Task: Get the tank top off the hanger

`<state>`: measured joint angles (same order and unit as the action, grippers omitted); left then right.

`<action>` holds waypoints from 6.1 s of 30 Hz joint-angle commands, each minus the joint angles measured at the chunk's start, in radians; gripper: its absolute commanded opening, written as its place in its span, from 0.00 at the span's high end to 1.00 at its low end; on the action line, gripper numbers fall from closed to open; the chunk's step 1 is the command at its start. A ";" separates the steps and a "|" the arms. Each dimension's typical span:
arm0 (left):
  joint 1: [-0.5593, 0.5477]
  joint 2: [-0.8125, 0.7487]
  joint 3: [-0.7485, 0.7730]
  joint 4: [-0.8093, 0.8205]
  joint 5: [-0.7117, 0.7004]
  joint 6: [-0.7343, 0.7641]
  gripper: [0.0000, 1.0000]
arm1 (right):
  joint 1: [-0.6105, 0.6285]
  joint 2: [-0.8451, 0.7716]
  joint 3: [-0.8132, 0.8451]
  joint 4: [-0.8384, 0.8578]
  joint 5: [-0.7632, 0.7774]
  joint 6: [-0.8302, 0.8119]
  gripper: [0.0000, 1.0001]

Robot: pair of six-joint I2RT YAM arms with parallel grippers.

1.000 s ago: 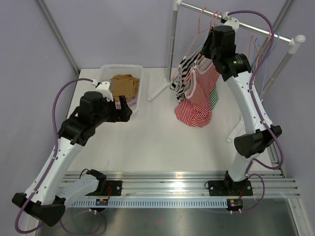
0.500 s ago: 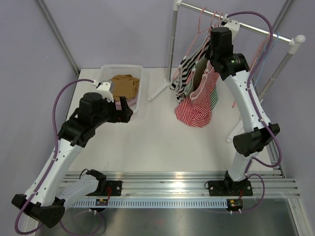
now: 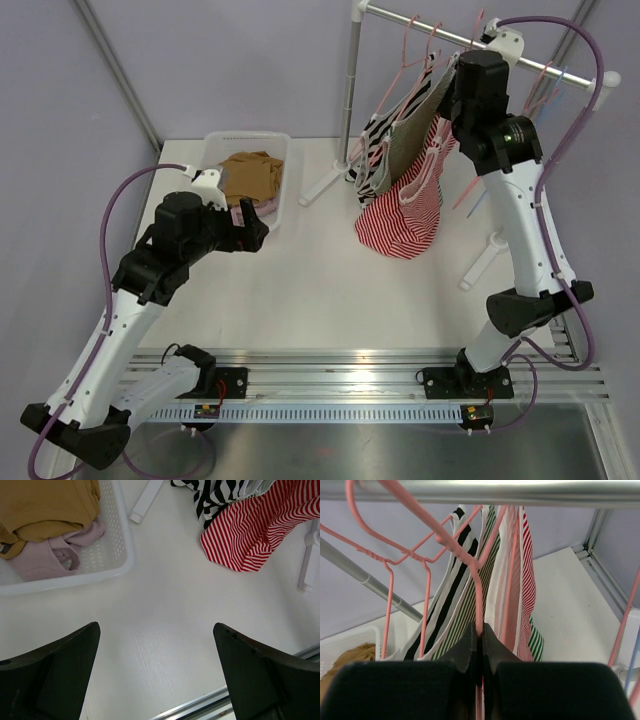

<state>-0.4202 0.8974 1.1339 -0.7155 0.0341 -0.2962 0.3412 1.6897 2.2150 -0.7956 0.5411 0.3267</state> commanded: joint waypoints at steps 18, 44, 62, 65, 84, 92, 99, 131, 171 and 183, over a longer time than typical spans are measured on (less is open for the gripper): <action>-0.296 0.190 0.429 0.188 -0.141 -0.032 0.01 | 0.004 -0.683 -0.423 -0.079 -0.645 -0.001 1.00; -0.525 0.543 0.575 0.511 -0.100 0.141 0.50 | 0.004 -0.883 -0.594 -0.076 -1.096 -0.021 1.00; -0.483 0.515 0.578 0.332 -0.480 0.109 1.00 | 0.004 -0.927 -0.736 -0.106 -1.086 -0.205 1.00; -0.399 0.512 0.580 0.250 -0.514 0.013 1.00 | 0.004 -0.982 -0.779 -0.103 -1.087 -0.230 1.00; -0.383 0.362 0.248 0.582 0.553 0.043 1.00 | 0.004 -1.131 -1.195 0.834 -1.044 0.084 1.00; -0.423 0.314 0.061 0.590 0.370 0.057 1.00 | 0.004 -1.090 -1.249 1.012 -0.687 0.180 1.00; -0.423 0.348 0.053 0.441 0.161 0.032 0.99 | 0.004 -1.039 -0.999 0.397 -0.275 0.187 1.00; -0.443 0.021 0.075 0.007 -0.174 -0.003 0.01 | -0.219 -0.285 -0.339 0.125 -0.237 0.063 1.00; -0.729 0.865 0.030 0.445 -0.212 -0.060 0.01 | -0.226 -0.915 -0.736 0.196 -0.673 -0.014 0.00; -0.729 1.003 0.001 0.499 -0.154 -0.135 1.00 | -0.226 -0.987 -0.776 0.150 -0.805 -0.043 0.00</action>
<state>-1.1450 1.8938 1.1687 -0.2348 -0.1463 -0.3935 0.1177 0.7292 1.4460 -0.6731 -0.2226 0.3088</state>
